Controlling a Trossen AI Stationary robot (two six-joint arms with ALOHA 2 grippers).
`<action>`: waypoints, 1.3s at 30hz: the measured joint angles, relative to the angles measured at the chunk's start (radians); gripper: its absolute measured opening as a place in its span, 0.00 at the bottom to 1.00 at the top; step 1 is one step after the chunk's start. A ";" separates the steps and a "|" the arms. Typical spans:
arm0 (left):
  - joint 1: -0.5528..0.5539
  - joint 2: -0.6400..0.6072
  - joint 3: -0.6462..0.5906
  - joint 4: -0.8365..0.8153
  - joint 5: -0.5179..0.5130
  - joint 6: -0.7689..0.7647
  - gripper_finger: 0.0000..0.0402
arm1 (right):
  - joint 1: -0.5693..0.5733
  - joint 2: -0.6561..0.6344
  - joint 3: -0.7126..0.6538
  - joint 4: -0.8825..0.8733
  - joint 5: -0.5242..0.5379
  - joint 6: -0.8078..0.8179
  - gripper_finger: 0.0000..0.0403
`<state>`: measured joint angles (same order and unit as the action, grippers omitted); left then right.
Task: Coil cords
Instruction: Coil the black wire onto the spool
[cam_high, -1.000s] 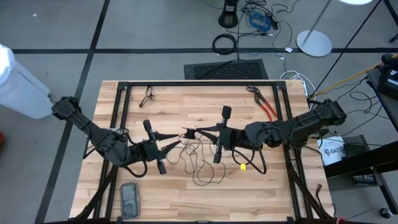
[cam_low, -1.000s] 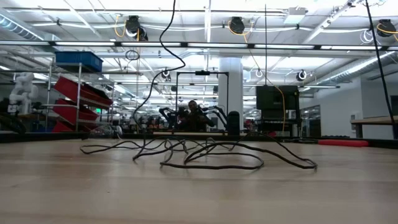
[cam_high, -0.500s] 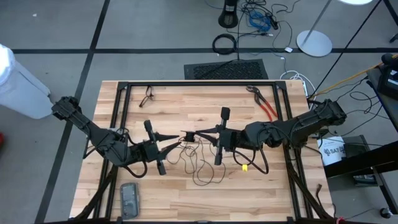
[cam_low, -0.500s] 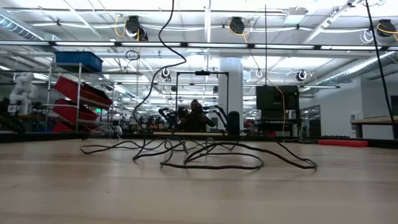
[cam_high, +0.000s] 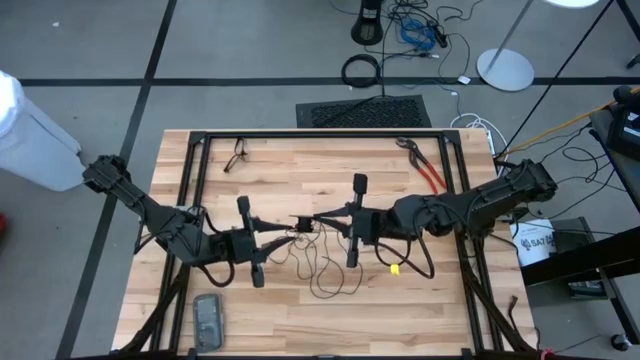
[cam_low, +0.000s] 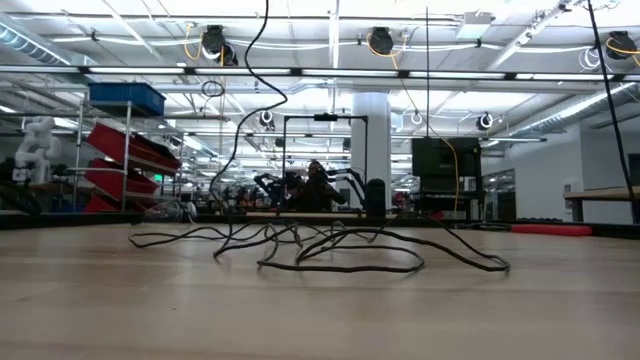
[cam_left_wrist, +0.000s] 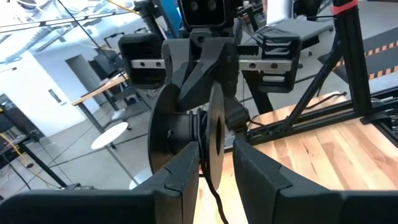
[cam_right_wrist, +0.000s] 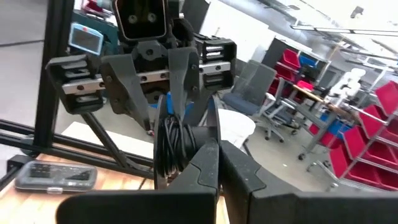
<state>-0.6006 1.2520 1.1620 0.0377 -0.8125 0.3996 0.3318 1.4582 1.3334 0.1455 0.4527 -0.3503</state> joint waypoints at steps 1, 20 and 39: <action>0.000 0.000 0.000 0.000 0.000 0.000 0.26 | -0.004 0.000 0.000 0.000 -0.009 0.003 0.00; 0.037 0.005 0.000 0.002 0.082 -0.002 0.03 | -0.011 0.000 0.000 -0.004 -0.058 0.010 0.00; -0.058 -0.079 0.000 -0.053 -0.076 -0.001 0.01 | 0.008 0.044 -0.138 -0.035 0.080 0.201 0.23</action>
<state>-0.6589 1.1733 1.1621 -0.0154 -0.8887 0.3984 0.3393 1.5020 1.1958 0.1109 0.5324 -0.1493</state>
